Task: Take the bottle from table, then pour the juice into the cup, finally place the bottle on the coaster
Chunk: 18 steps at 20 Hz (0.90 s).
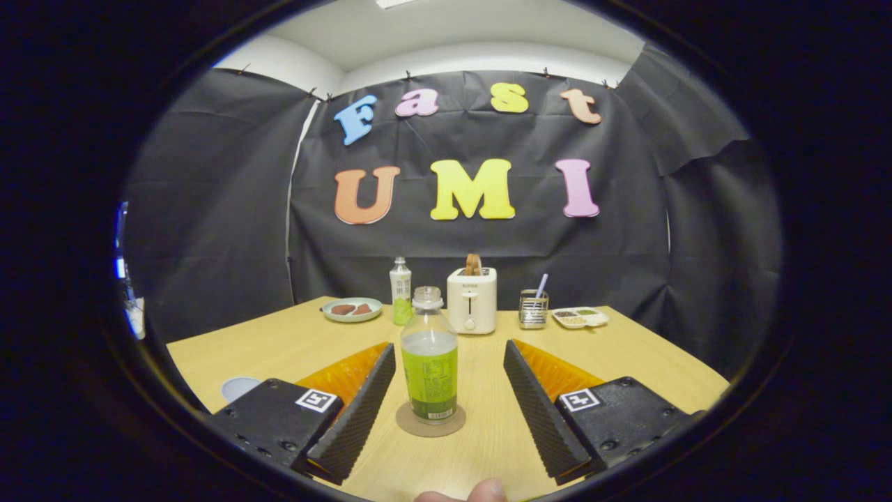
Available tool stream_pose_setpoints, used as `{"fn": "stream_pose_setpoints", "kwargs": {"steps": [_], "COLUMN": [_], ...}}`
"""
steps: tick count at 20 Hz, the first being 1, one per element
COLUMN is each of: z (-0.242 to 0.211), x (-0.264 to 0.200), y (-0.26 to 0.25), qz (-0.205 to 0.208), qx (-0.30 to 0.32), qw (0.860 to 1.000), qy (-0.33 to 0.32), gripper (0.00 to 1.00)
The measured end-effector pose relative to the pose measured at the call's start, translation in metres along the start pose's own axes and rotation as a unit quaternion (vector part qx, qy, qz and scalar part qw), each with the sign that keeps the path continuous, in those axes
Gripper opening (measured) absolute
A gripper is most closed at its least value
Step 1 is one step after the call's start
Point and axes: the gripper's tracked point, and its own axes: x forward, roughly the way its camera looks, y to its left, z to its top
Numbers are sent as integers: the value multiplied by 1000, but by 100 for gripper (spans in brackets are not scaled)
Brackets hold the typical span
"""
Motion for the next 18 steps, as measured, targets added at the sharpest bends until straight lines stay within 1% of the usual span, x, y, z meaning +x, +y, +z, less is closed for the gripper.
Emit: {"fn": "stream_pose_setpoints", "kwargs": {"steps": [3,7,10,15,18], "z": [12,3,-2,-12,-18], "x": [-46,-99,-130,-160,-164], "y": [-10,-13,-9,3,5], "qz": [-19,-42,-48,-51,-61], "qx": [6,-12,-12,9,0], "qw": [1000,999,999,998,998], "qy": [-23,-10,-19,-30,-34], "gripper": [100,100,100,100,100]}}
